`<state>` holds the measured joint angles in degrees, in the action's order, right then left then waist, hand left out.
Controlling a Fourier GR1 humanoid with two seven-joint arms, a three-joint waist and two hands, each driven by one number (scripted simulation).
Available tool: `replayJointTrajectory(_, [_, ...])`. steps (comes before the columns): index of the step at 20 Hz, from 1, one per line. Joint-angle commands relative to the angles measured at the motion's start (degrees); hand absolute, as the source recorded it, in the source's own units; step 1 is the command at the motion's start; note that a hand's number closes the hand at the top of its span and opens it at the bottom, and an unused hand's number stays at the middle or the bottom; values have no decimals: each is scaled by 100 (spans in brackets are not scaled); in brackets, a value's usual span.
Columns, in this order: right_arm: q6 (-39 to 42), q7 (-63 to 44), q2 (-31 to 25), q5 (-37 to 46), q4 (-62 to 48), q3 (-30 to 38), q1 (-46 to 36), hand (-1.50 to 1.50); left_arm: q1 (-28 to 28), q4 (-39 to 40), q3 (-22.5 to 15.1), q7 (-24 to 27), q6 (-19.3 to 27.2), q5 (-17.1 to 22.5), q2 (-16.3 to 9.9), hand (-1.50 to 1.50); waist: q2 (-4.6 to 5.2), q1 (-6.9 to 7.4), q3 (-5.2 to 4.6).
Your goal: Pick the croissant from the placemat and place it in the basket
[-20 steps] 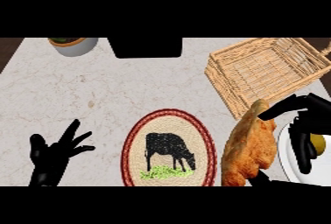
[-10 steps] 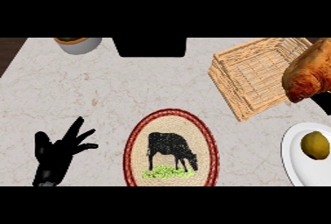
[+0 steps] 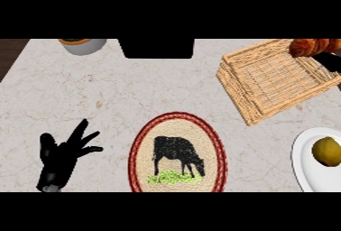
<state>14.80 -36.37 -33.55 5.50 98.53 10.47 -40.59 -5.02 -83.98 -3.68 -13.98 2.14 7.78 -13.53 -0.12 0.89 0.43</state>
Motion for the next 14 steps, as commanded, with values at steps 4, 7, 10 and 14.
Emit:
replayJointTrajectory(4, [-70, 1195, 106, 98, -1490, 251, -28, 150, -299, 128, 7, -329, 11, -83, -57, 0, 39, 6, -39])
replayJointTrajectory(7, [-528, 1075, 651, 23, -1990, 267, -343, 150, -84, 494, 94, -53, 3, -163, -57, 0, 51, 19, -44])
replayJointTrajectory(10, [-518, 1579, 650, 102, -2686, 299, -436, 150, -437, 55, 112, -181, -165, -60, -225, 0, 45, 85, -40])
replayJointTrajectory(14, [-327, 2191, 528, 48, -2988, 419, -167, 150, -191, 214, -11, -254, 9, -230, 18, 0, 30, -27, -41])
